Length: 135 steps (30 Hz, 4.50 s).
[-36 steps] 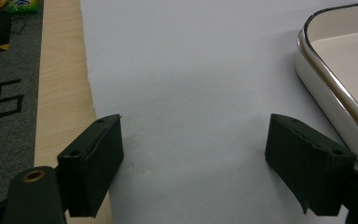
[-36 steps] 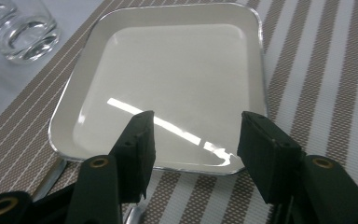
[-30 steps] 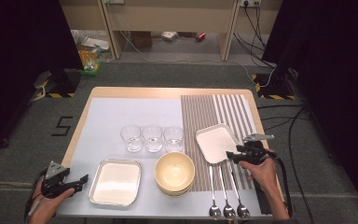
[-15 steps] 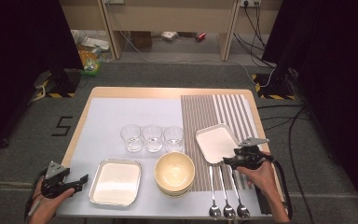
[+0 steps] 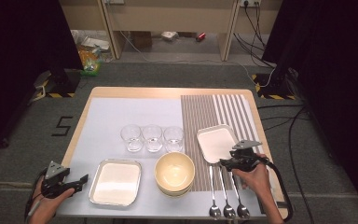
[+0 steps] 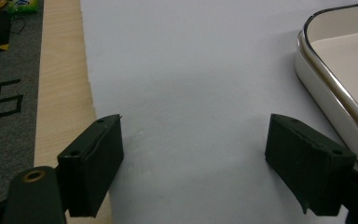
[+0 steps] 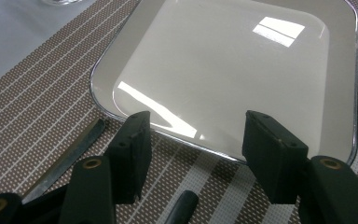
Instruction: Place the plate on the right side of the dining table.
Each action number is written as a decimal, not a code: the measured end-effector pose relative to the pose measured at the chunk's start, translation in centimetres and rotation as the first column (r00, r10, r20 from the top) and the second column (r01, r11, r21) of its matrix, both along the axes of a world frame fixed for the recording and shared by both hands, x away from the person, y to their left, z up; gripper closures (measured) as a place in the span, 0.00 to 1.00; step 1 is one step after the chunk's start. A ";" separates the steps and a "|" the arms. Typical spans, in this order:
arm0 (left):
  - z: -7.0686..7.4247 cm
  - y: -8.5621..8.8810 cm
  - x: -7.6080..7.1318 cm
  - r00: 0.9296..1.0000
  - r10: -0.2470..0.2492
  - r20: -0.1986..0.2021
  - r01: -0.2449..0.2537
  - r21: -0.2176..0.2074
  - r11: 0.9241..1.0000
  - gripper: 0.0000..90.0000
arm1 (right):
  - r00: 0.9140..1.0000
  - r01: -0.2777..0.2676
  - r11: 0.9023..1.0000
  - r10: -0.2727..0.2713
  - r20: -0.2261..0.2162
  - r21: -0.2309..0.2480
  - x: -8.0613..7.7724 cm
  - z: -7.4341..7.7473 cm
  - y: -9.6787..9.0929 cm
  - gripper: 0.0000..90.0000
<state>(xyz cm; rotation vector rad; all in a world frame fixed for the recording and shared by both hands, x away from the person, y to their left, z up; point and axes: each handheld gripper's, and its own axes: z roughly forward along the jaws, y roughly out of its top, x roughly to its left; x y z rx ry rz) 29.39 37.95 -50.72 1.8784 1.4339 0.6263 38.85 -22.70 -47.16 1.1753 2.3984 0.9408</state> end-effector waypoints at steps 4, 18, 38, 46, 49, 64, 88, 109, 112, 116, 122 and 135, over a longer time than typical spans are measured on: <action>0.0 0.0 0.0 1.000 0.000 0.000 0.000 -0.001 1.000 0.20 | 1.000 0.023 1.000 -0.023 0.009 0.002 0.0 -0.2 0.4 0.48; 0.0 0.0 0.0 1.000 0.000 0.001 0.000 -0.002 1.000 0.20 | 0.999 0.036 0.999 -0.036 -0.010 0.028 -0.1 -0.3 0.8 0.50; 0.1 0.0 0.0 1.000 -0.004 -0.008 0.004 0.001 1.000 0.20 | 0.998 0.070 0.994 -0.070 -0.006 0.078 0.6 0.7 -0.1 0.48; 0.1 0.0 0.0 1.000 -0.004 -0.010 0.004 0.003 1.000 0.20 | 0.995 0.103 0.992 -0.102 -0.023 0.068 1.1 0.1 -0.8 0.50; 0.0 0.0 0.0 1.000 -0.002 -0.005 0.002 0.005 1.000 0.20 | 0.994 0.104 0.992 -0.102 -0.024 0.077 1.0 0.0 -0.9 0.51; 0.1 -0.1 0.0 1.000 -0.001 -0.009 0.001 0.005 1.000 0.20 | 0.993 0.086 0.990 -0.076 -0.090 0.115 0.6 -0.2 -0.9 0.52; 0.1 0.0 0.0 1.000 -0.003 -0.010 0.003 0.007 1.000 0.20 | 0.998 0.052 0.990 -0.049 -0.029 0.134 -0.3 1.5 -0.5 0.48; 0.0 -0.1 0.0 1.000 -0.001 -0.006 0.001 0.006 1.000 0.20 | 0.998 0.017 0.985 -0.028 0.059 0.172 -2.1 6.3 2.3 0.31; 0.0 -0.1 0.0 1.000 0.000 -0.005 0.000 0.006 1.000 0.20 | 0.997 0.025 0.981 -0.038 0.062 0.190 -2.2 6.5 2.6 0.27; 0.0 -0.1 0.0 1.000 0.001 -0.003 -0.001 0.008 1.000 0.20 | 0.997 0.025 0.980 -0.039 0.063 0.197 -2.3 6.7 3.0 0.22; 0.0 -0.1 0.0 1.000 0.000 -0.003 0.000 0.009 1.000 0.20 | 0.997 0.016 0.983 -0.029 0.071 0.184 -2.4 7.0 3.8 0.18; 0.0 -0.1 0.0 1.000 0.000 -0.009 0.000 0.007 1.000 0.20 | 0.998 -0.017 0.984 0.005 0.068 0.178 -2.9 7.2 4.5 0.18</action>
